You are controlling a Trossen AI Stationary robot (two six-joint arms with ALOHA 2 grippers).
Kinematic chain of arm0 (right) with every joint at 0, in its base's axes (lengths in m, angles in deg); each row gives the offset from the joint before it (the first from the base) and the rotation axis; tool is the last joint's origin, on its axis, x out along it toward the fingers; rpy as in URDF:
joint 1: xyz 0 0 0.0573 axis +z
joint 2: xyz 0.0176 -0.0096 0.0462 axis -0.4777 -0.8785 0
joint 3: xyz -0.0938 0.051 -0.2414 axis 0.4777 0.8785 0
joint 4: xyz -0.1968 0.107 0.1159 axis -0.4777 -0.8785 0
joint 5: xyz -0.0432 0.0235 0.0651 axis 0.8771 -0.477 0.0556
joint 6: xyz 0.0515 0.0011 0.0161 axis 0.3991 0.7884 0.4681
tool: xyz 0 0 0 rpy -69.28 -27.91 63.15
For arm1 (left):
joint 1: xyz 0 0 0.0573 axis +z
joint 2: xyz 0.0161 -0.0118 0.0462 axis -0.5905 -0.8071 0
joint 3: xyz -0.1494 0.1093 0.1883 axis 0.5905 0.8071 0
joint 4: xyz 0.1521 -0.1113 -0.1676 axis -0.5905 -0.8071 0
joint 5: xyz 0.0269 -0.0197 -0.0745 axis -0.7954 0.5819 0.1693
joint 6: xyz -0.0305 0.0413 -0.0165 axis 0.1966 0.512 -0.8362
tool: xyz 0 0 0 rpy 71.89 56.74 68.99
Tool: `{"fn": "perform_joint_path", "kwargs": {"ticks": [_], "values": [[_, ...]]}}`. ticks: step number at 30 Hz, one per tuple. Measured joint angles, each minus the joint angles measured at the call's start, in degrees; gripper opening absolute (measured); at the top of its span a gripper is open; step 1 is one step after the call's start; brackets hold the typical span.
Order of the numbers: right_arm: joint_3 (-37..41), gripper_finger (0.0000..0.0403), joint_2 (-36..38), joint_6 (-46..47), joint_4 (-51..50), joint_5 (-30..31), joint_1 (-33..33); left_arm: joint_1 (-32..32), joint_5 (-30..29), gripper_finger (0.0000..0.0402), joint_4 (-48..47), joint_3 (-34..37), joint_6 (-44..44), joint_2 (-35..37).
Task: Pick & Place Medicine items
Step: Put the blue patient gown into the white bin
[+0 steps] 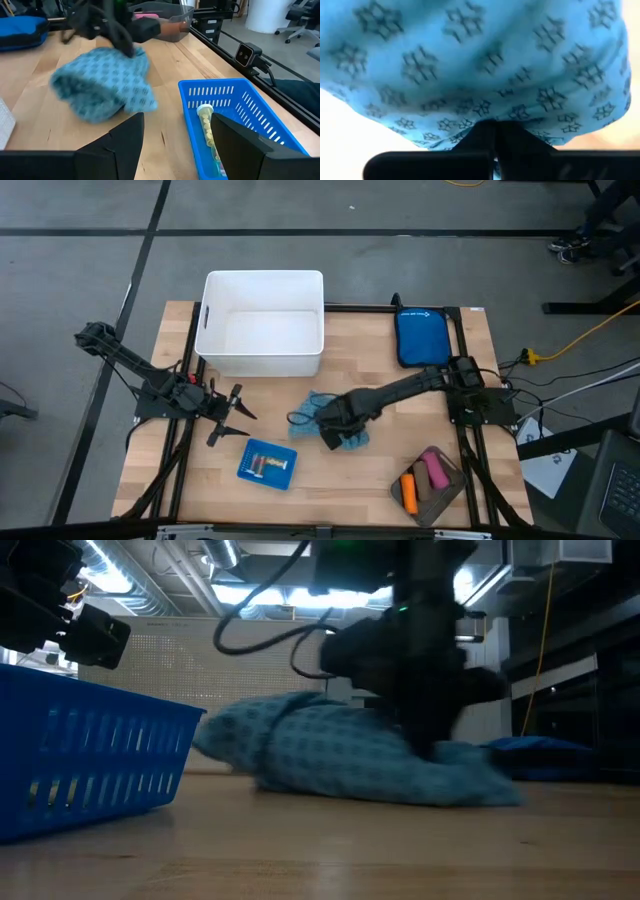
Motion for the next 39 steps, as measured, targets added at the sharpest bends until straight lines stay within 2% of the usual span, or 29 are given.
{"fn": "perform_joint_path", "kwargs": {"ticks": [4, 10, 15, 20, 23, 25, 34, 39], "values": [[0.0, 0.0, -0.1, -4.2, 4.2, 2.0, -2.6, 0.0, 0.0, 0.0226, 0.0, 0.0, 0.1, 0.0], [0.1, 0.0, -0.2, -8.7, 8.6, 1.7, -4.7, 0.0, -1.8, 0.0226, 0.0, 0.0, 0.0, 0.0], [0.2, 0.0, -0.4, -10.6, 16.4, 0.9, -4.5, 0.0, -9.1, 0.0226, -0.6, 0.0, -5.7, 0.0], [-1.2, 0.0006, -0.4, -10.6, 16.6, -1.7, -3.3, 1.3, -8.6, 0.0226, -0.9, 0.0, -9.5, 0.0], [-3.4, 0.0022, -0.3, -11.8, 14.8, -5.5, -2.6, 2.2, -8.2, 0.0226, -0.9, 0.0, -10.9, 0.0], [-5.5, 0.0036, -0.3, -13.0, 13.6, -5.7, -1.9, 2.7, -8.2, 0.0226, -1.2, 0.0, -11.4, 0.0], [-17.5, 0.0119, -0.2, -20.2, 10.1, 1.2, 0.5, 5.3, -6.2, 0.0226, -4.0, 0.0, -12.6, 0.0], [-20.2, 0.0143, -0.1, -27.0, 10.7, 5.9, 1.5, 5.8, -6.4, 0.0226, -3.9, 0.0, -12.9, 0.0]]}}
